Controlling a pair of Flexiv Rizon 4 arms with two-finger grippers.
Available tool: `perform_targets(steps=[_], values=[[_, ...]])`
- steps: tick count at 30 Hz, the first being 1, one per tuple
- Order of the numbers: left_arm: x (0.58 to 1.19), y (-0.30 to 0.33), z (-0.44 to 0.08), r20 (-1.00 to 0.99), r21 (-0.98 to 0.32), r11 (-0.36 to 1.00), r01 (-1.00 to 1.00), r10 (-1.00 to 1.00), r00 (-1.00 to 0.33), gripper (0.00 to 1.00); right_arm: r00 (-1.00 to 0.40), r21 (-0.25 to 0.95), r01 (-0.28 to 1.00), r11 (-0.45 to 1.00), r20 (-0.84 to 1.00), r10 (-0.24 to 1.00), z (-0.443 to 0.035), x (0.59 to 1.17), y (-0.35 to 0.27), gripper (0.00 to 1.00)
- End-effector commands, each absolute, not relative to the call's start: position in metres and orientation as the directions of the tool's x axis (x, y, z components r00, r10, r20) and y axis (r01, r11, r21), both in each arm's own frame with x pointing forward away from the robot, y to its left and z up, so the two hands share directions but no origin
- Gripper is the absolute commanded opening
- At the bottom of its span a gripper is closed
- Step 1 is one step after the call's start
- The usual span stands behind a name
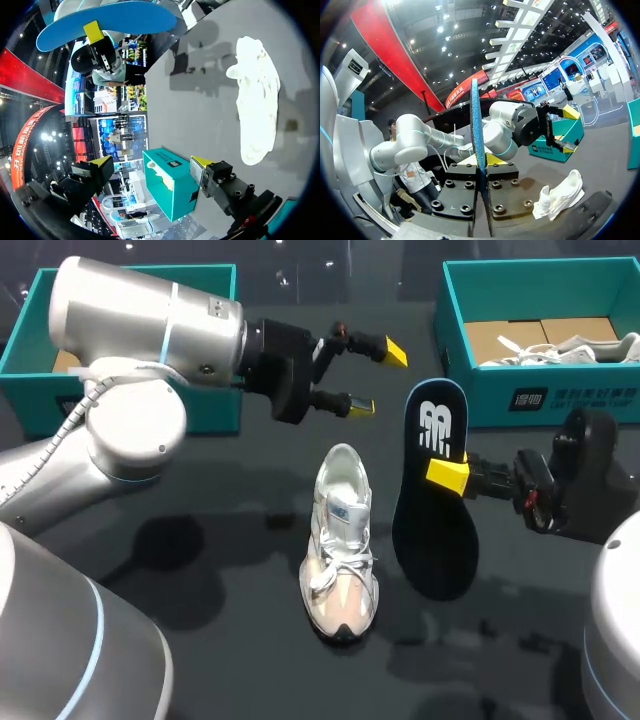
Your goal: Take the shoe out of the shoebox, open the shoe tongue, remove and reinsert the insole, then place the shoe into the shoebox
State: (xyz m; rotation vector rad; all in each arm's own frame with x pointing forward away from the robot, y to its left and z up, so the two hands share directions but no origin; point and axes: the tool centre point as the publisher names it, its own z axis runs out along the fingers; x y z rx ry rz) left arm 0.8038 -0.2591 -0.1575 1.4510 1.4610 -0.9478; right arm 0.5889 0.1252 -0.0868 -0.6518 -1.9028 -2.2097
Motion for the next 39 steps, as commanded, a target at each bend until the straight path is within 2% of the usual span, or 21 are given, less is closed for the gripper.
perform_targets(steps=[1,12,15,18,32,39], values=[[0.806,-0.253,-0.165,-0.952,0.034,0.076,0.997,0.305,0.009,1.0,-0.875,0.903,0.389,-0.182,0.424,0.234,-0.083,0.586,0.132,0.0],[0.819,-0.221,-0.155,-0.965,0.032,0.15,0.988,0.261,-0.008,1.0,-0.777,0.799,0.586,-0.134,0.601,0.186,-0.095,0.676,0.122,0.0],[0.813,-0.208,-0.149,-0.973,0.036,0.166,0.986,0.231,-0.004,1.0,-0.745,0.76,0.628,-0.167,0.649,0.154,-0.099,0.7,0.117,0.0],[0.809,-0.2,-0.142,-0.984,0.051,0.153,0.987,0.175,0.024,1.0,-0.727,0.739,0.65,-0.181,0.673,0.137,-0.102,0.708,0.116,0.0],[0.811,-0.199,-0.144,-0.981,0.034,0.175,0.984,0.192,-0.001,1.0,-0.727,0.739,0.65,-0.181,0.673,0.137,-0.102,0.708,0.116,0.0],[0.811,-0.196,-0.141,-0.979,0.021,0.168,0.986,0.205,-0.014,1.0,-0.594,0.604,0.772,-0.196,0.796,0.113,-0.114,0.772,0.107,0.0]])
